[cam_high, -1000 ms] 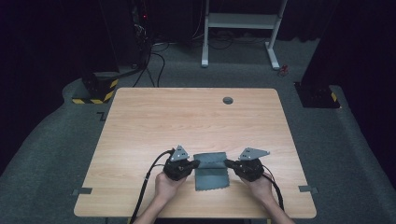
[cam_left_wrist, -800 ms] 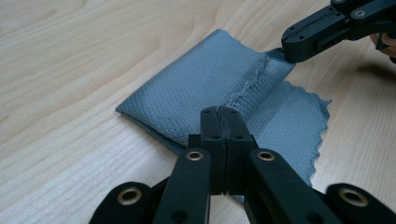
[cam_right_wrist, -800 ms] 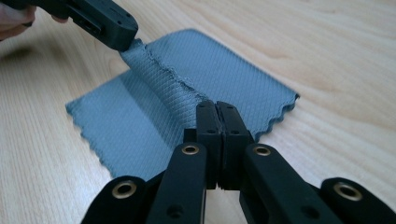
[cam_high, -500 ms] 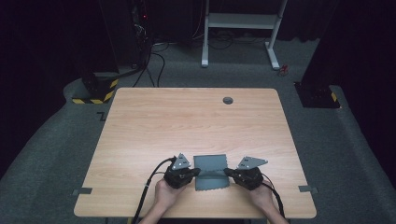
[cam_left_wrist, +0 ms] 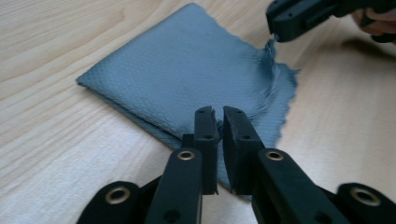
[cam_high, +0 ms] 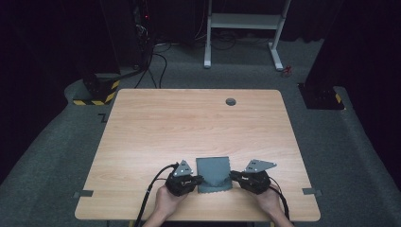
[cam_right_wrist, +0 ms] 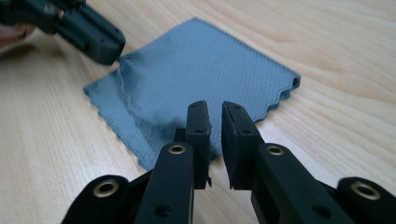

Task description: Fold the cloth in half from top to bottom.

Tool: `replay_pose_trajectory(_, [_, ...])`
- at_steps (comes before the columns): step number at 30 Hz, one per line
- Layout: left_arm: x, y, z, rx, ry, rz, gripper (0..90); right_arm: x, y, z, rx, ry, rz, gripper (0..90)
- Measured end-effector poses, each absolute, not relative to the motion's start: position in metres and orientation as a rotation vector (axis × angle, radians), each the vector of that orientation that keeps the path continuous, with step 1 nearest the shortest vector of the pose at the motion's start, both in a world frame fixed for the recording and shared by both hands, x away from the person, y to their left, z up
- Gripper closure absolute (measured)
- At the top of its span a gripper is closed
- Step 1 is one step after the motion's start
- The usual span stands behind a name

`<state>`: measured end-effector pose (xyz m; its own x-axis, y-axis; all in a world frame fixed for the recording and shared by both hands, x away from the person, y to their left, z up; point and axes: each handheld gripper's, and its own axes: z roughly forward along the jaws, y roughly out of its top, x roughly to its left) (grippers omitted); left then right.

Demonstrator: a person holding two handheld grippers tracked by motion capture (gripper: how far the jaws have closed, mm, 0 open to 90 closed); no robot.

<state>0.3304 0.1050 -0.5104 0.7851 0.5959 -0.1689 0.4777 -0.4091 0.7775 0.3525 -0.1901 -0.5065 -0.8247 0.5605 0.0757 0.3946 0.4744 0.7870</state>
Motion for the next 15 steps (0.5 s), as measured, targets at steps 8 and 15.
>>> replay_pose_trajectory(8, [0.328, 0.103, -0.494, 2.081, 0.782, 0.312, 72.4, 0.360, -0.182, -0.501, 0.856, 2.511, 1.271, 84.5])
replay_pose_trajectory(15, [0.341, 0.085, -0.507, 2.168, 0.799, 0.304, 72.4, 0.358, -0.166, -0.514, 0.823, 2.575, 1.171, 84.6])
